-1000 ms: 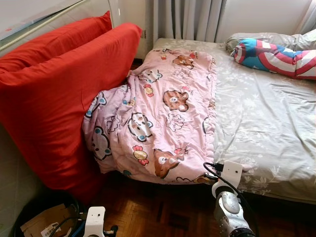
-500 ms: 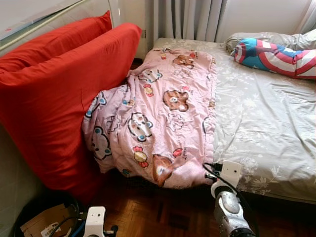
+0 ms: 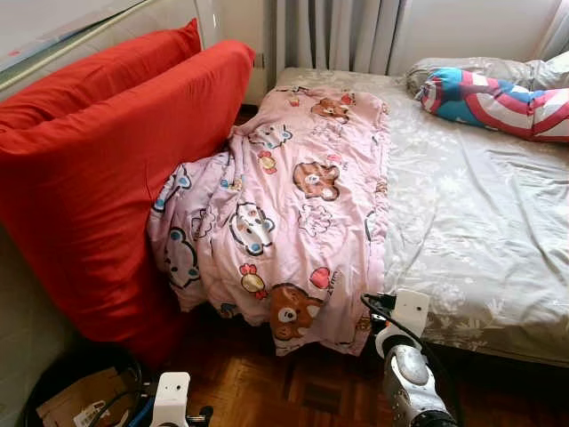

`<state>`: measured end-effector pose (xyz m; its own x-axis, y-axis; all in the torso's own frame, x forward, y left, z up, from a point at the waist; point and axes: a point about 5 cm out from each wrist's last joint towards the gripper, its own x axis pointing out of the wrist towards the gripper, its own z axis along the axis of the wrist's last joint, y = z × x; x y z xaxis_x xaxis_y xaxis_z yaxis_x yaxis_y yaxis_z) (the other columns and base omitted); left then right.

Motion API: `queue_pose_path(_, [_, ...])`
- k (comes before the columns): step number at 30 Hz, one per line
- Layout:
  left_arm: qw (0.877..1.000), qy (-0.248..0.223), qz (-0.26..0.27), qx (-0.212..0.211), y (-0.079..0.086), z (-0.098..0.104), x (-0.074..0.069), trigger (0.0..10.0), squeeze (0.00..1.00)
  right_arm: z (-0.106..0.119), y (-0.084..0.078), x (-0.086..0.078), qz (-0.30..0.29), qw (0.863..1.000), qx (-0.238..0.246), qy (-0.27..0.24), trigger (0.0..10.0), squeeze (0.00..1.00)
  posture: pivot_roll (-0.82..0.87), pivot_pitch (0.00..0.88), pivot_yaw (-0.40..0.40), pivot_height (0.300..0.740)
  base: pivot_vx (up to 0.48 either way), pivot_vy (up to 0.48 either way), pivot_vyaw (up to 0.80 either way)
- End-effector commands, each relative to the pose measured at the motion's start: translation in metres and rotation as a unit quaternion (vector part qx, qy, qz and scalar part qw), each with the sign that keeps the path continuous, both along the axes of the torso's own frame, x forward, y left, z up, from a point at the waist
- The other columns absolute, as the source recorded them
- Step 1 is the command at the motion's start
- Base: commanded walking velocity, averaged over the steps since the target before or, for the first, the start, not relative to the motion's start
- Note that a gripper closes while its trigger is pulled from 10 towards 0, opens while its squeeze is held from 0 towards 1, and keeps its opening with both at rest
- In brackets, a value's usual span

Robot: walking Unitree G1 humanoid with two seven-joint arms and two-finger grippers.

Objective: Clean up the room

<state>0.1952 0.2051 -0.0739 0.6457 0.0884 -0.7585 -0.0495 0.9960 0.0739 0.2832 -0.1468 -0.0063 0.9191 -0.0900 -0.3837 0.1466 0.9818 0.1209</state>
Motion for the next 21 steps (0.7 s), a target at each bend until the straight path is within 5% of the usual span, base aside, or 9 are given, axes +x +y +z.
queue_pose_path(1, [1.000,0.015,-0.005,0.004,0.002,-0.003,-0.005,10.0,0.00,-0.007,0.003,-0.005,0.019,1.000,0.002,0.023,10.0,0.00,0.02,0.066,-0.011,0.740,0.000,0.000,0.00])
queue_pose_path(11, [1.000,0.017,-0.007,-0.001,0.001,-0.003,-0.004,10.0,0.00,-0.056,-0.031,-0.061,0.051,0.978,-0.049,0.195,10.0,0.00,0.02,0.066,-0.012,0.740,0.000,0.000,0.00])
queue_pose_path(21, [1.000,0.020,-0.010,-0.003,0.001,-0.003,-0.005,10.0,0.00,-0.079,-0.037,-0.104,0.048,0.961,-0.066,0.264,10.0,0.00,0.02,0.067,-0.006,0.740,0.000,0.000,0.00])
